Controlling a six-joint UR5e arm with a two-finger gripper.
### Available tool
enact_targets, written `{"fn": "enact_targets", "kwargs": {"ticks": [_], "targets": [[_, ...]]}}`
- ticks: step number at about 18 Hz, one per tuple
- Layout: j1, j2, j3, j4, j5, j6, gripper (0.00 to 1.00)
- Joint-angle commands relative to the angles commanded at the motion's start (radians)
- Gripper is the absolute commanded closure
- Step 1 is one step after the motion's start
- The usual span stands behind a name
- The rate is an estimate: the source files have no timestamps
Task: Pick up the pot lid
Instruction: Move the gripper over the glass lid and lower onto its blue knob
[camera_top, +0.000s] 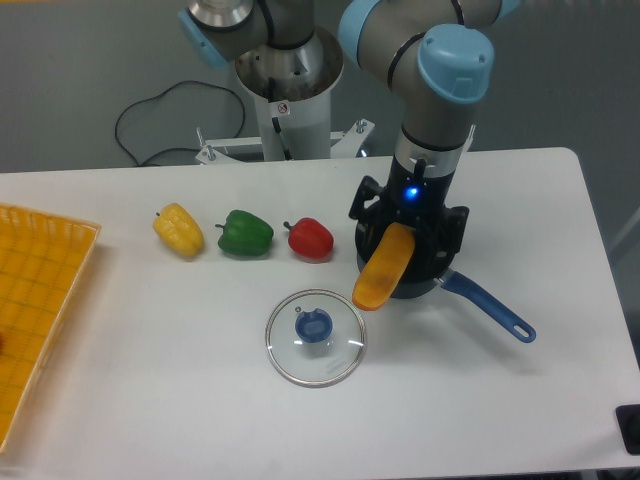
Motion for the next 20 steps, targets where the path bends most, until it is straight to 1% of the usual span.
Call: {"fn": "enact_targets", "kwargs": {"ticks": [2, 5, 7, 8, 9, 10, 12, 14, 17, 20], "targets": [[-0.020, -0.018, 0.015, 0.006, 0.000, -0.069, 0.00], [-0.052, -0.043, 0.025, 0.006, 0.009, -0.115, 0.00], [-0.068, -0.055, 0.025, 0.011, 0.011, -0.250, 0.00], [-0.071, -0.058, 0.025, 0.032, 0.011, -0.308, 0.00], [-0.075, -0.064, 0.023, 0.049, 0.012, -0.327, 0.00], [-0.081, -0.071, 0.023, 0.054, 0.012, -0.327, 0.00], [-0.089, -0.083, 0.023, 0.054, 0.015, -0.330, 0.00], [-0.098, -0.089, 0.020, 0.054, 0.043, -0.341, 0.00], [-0.124, -0.120, 0.026, 0.055, 0.101, -0.434, 0.00], [-0.137, -0.132, 0.034, 0.055, 0.106, -0.453, 0.00]]}}
